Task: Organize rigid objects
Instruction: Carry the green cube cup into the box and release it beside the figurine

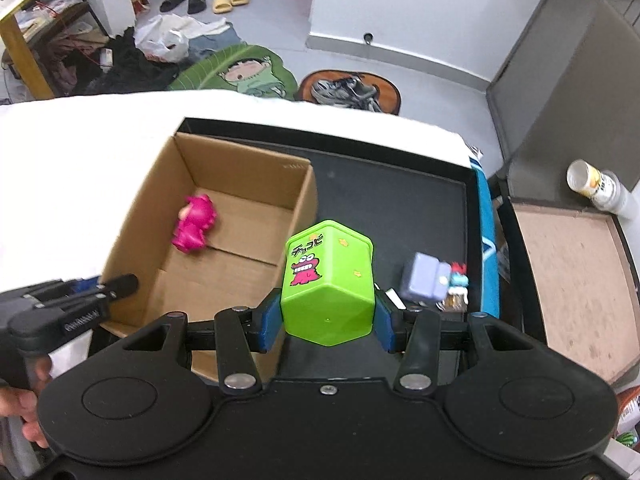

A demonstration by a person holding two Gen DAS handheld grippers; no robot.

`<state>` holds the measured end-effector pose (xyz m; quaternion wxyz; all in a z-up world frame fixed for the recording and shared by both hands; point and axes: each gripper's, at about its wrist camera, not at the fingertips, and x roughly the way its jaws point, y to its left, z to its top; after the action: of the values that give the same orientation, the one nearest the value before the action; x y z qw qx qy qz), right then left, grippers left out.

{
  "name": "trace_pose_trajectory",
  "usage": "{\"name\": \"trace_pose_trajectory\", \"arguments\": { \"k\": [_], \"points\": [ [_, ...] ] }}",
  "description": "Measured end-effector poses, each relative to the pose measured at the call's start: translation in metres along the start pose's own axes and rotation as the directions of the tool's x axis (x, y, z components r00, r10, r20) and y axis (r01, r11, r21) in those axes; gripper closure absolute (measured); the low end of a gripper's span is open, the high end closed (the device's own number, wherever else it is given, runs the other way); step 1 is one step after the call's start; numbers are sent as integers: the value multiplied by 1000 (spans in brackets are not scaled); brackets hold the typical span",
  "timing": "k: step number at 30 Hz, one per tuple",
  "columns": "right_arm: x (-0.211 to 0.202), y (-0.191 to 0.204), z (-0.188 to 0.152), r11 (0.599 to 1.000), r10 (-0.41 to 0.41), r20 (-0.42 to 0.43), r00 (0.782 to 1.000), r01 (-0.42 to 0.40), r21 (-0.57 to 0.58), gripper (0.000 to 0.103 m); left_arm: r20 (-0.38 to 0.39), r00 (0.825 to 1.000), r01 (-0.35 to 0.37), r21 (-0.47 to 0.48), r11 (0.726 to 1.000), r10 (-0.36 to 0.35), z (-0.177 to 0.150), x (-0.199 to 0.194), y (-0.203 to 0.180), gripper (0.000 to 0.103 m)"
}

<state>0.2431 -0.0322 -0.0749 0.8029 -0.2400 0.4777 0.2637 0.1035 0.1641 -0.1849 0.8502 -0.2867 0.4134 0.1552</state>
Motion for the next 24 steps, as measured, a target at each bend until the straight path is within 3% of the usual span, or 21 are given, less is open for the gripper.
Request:
{"name": "trace_pose_trajectory", "arguments": {
  "k": [24],
  "points": [
    [8, 48, 17, 998, 59, 47, 997, -57, -38, 57, -2, 1000, 9, -11, 1000, -9, 0, 0, 2, 84]
  ]
}}
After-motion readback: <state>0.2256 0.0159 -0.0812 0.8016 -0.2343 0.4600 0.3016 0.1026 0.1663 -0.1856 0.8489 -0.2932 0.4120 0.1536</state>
